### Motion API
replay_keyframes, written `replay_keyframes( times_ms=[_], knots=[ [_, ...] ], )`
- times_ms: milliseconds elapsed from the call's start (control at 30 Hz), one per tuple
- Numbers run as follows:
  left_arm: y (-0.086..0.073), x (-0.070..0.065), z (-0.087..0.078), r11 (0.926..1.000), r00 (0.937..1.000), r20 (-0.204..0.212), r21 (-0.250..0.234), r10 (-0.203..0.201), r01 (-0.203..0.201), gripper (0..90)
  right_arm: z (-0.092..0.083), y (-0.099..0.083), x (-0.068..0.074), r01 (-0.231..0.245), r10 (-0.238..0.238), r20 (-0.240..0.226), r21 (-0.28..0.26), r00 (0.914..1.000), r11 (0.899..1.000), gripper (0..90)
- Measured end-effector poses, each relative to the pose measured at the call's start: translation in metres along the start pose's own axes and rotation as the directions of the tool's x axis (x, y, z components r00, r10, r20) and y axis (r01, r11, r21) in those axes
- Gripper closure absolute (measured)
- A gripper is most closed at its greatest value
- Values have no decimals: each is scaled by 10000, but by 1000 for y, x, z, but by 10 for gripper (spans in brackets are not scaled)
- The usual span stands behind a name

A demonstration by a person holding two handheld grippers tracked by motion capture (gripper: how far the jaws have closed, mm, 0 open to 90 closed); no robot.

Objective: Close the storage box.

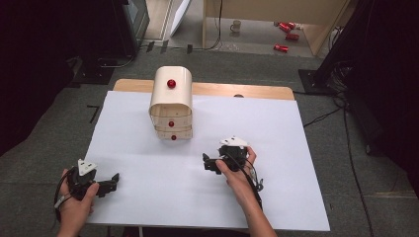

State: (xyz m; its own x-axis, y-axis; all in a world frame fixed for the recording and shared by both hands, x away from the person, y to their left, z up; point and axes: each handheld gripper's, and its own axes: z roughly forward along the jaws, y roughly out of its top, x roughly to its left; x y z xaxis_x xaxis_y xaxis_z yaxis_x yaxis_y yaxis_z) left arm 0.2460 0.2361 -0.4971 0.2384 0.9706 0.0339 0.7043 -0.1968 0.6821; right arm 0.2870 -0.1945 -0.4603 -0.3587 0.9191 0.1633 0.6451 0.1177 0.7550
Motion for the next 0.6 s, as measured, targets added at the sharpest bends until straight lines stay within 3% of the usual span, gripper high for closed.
replay_keyframes(
  times_ms=[600],
  knots=[
    [0, 0, 0, 10000, 10000, 0, -1, -1, 1, 0, -32, -25, -49, -498, 489, 854, 80, 9951, 9987, 15]
  ],
)
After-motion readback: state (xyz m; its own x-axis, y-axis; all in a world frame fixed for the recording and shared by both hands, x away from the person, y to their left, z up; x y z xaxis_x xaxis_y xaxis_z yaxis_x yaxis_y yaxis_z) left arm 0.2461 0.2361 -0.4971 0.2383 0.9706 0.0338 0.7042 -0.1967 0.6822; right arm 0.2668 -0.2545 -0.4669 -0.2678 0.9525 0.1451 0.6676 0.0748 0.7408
